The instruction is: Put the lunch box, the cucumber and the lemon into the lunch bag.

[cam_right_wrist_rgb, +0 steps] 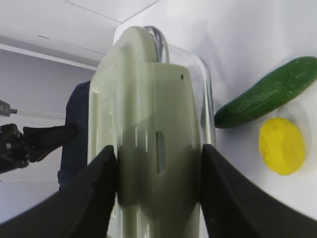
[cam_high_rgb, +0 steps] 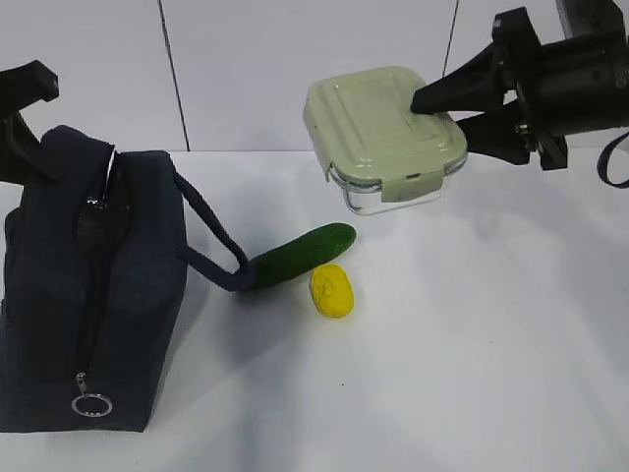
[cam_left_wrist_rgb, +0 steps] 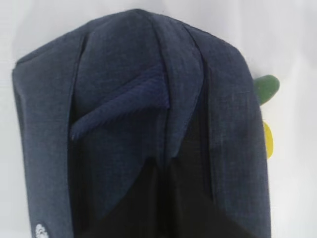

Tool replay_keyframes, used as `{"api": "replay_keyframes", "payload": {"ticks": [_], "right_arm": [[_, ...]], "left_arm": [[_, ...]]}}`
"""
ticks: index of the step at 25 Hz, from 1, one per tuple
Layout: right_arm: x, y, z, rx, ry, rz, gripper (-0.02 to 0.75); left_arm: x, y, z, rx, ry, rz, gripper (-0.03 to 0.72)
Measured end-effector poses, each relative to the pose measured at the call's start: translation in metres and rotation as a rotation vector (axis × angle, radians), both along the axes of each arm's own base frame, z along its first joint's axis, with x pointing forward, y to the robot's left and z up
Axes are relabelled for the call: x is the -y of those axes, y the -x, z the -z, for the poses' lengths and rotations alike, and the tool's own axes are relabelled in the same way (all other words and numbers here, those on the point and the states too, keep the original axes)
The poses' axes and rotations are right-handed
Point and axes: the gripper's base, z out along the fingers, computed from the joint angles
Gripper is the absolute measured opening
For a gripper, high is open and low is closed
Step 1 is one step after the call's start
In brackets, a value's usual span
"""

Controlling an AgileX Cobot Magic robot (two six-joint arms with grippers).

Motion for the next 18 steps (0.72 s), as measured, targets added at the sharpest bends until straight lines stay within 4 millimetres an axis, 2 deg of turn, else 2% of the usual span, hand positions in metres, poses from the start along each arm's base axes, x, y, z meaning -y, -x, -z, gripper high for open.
{"api": "replay_keyframes", "payload": {"ticks": [7, 18], "right_arm": [[-0.035, -0.001, -0.006, 0.001, 0.008, 0.031, 0.392], [-0.090, 0.009, -0.008, 0.037, 0.009, 0.076, 0.391]], "left_arm": [[0.000, -0.002, -0.001, 0.020, 0.010, -0.022, -0.005], [-0.001, -0.006, -0.004, 0.067, 0.015, -0.042, -0.005]]}}
